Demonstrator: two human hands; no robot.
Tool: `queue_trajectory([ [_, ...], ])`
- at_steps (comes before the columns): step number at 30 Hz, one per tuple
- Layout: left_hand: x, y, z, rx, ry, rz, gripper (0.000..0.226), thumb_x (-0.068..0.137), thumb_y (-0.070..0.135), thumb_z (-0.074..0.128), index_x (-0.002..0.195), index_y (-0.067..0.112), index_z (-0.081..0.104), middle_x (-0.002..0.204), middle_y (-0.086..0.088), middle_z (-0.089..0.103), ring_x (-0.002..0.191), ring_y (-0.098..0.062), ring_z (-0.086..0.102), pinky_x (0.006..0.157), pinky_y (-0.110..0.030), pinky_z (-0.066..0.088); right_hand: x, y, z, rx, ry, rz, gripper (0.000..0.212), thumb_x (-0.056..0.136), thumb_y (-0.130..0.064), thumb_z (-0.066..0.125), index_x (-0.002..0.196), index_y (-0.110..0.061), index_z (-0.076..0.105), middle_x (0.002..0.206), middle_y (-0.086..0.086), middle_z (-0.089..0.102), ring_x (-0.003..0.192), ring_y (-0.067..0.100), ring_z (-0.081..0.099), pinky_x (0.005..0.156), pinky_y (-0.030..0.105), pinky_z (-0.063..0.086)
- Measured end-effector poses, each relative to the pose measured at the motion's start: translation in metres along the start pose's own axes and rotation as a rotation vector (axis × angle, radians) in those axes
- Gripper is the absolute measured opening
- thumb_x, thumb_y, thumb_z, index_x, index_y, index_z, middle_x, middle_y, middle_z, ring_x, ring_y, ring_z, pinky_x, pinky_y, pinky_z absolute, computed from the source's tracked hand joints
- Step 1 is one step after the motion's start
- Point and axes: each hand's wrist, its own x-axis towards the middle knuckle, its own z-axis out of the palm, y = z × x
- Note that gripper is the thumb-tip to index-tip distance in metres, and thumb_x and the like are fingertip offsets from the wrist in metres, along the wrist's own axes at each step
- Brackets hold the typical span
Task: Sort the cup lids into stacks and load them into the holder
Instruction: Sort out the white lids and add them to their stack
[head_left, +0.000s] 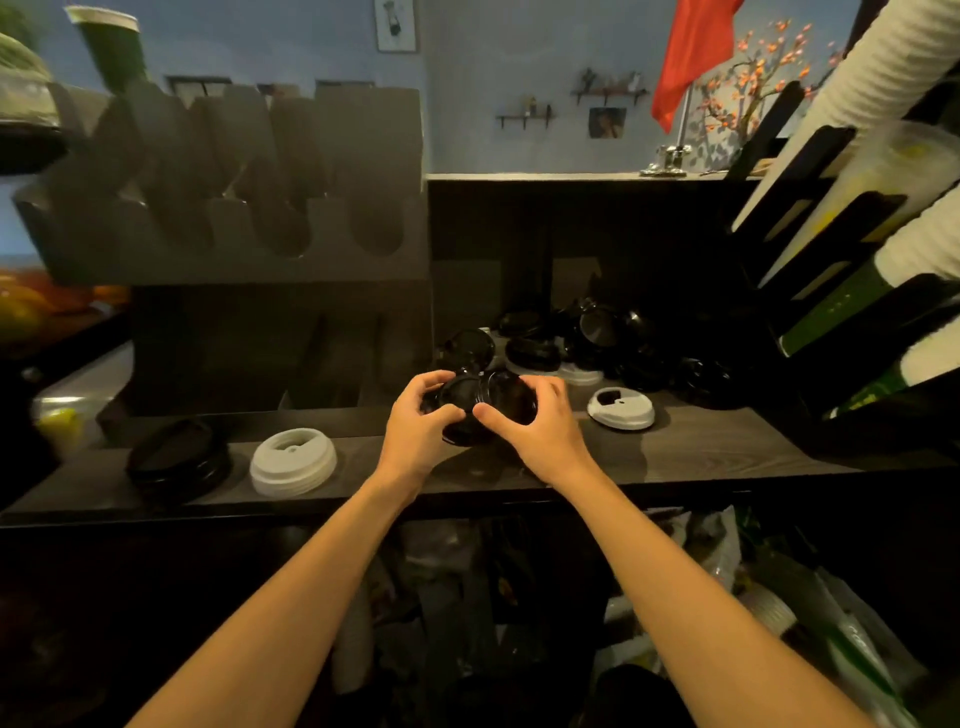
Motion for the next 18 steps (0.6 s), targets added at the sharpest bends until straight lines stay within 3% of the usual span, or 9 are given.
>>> queue_trajectory([
  [3, -0.01, -0.002, -0.024, 0.017, 0.048, 0.018, 0.036, 0.095, 0.005, 0.064, 0.12, 0.03, 0.069, 0.114, 0.009, 0.071, 0.1, -0.007, 0.07, 0.088, -0.026, 0.058, -0.009, -0.012, 0.016, 0.059, 0.017, -0.031, 0.089, 0.081, -0.066, 0.07, 0.152, -0.03, 0.029, 0.151, -0.006, 0.035, 0.137, 0.012, 0.038, 0.105, 0.031, 0.038],
  [5, -0.014, -0.001, -0.043, 0.02, 0.071, 0.028, 0.036, 0.095, 0.005, 0.064, 0.119, 0.03, 0.07, 0.115, 0.006, 0.073, 0.106, -0.008, 0.07, 0.094, -0.03, 0.057, -0.013, -0.019, 0.026, 0.024, 0.001, -0.029, 0.081, 0.083, -0.068, 0.065, 0.149, -0.031, 0.035, 0.149, -0.007, 0.036, 0.136, 0.015, 0.04, 0.1, 0.029, 0.038],
  [10, -0.025, 0.011, -0.084, -0.06, 0.12, 0.001, 0.033, 0.097, 0.001, 0.058, 0.121, 0.02, 0.071, 0.114, -0.002, 0.073, 0.104, -0.012, 0.07, 0.079, -0.018, 0.056, -0.024, -0.035, 0.046, -0.078, 0.033, 0.017, 0.082, 0.086, -0.075, 0.054, 0.15, -0.025, 0.041, 0.15, -0.005, 0.038, 0.134, 0.018, 0.045, 0.097, 0.033, 0.041],
  [15, -0.032, 0.024, -0.119, -0.074, 0.181, -0.01, 0.033, 0.097, -0.003, 0.05, 0.117, 0.013, 0.072, 0.11, -0.002, 0.07, 0.102, -0.011, 0.066, 0.071, -0.014, 0.055, -0.038, -0.055, 0.072, -0.457, -0.003, -0.109, 0.075, 0.083, -0.081, 0.05, 0.135, -0.026, 0.045, 0.132, -0.002, 0.051, 0.119, 0.023, 0.055, 0.09, 0.039, 0.049],
  [18, -0.033, 0.021, -0.134, -0.03, 0.203, -0.008, 0.034, 0.094, 0.001, 0.053, 0.104, 0.022, 0.077, 0.111, -0.003, 0.072, 0.105, -0.013, 0.065, 0.081, -0.022, 0.055, -0.038, -0.064, 0.097, -0.663, -0.023, -0.219, 0.074, 0.08, -0.085, 0.049, 0.122, -0.025, 0.049, 0.123, 0.001, 0.055, 0.118, 0.023, 0.052, 0.094, 0.038, 0.047],
])
